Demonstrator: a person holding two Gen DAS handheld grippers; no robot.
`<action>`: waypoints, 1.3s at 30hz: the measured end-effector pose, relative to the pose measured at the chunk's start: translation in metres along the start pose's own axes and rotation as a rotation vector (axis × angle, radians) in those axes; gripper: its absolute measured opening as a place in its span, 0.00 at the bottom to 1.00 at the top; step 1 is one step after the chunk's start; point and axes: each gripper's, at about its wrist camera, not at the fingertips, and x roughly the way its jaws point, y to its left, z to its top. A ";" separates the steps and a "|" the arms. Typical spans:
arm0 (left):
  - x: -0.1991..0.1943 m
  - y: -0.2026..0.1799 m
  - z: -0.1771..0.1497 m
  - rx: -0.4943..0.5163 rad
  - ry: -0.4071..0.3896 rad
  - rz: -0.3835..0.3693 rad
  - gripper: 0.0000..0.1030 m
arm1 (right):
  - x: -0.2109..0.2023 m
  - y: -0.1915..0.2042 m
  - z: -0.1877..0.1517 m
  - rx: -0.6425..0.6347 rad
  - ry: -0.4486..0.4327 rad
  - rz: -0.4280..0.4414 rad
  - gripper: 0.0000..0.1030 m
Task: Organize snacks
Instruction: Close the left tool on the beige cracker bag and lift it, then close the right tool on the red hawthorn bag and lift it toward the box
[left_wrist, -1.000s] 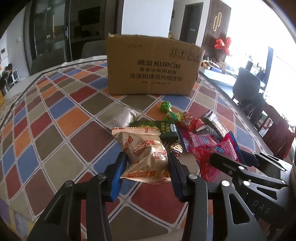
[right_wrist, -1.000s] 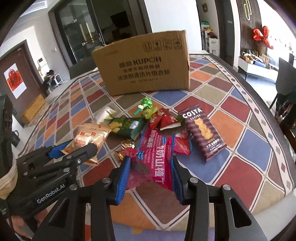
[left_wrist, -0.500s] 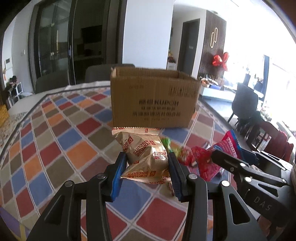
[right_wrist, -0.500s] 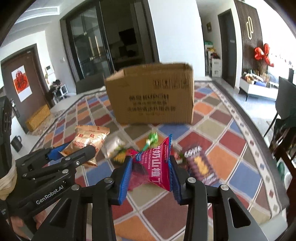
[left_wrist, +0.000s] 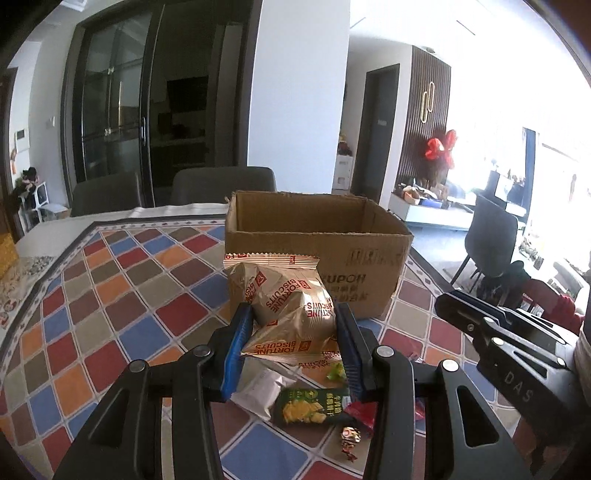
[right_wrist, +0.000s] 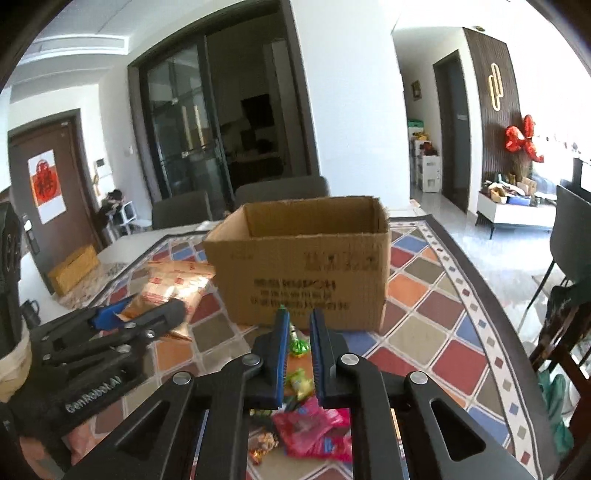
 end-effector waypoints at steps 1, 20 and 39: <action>0.000 0.000 -0.001 0.002 0.001 0.004 0.43 | 0.001 -0.002 0.000 0.008 0.005 -0.006 0.13; 0.013 -0.012 -0.040 0.011 0.093 -0.029 0.43 | 0.023 -0.017 -0.045 0.071 0.184 0.016 0.42; 0.031 -0.004 -0.059 -0.002 0.144 -0.019 0.43 | 0.040 -0.015 -0.080 0.201 0.334 0.000 0.61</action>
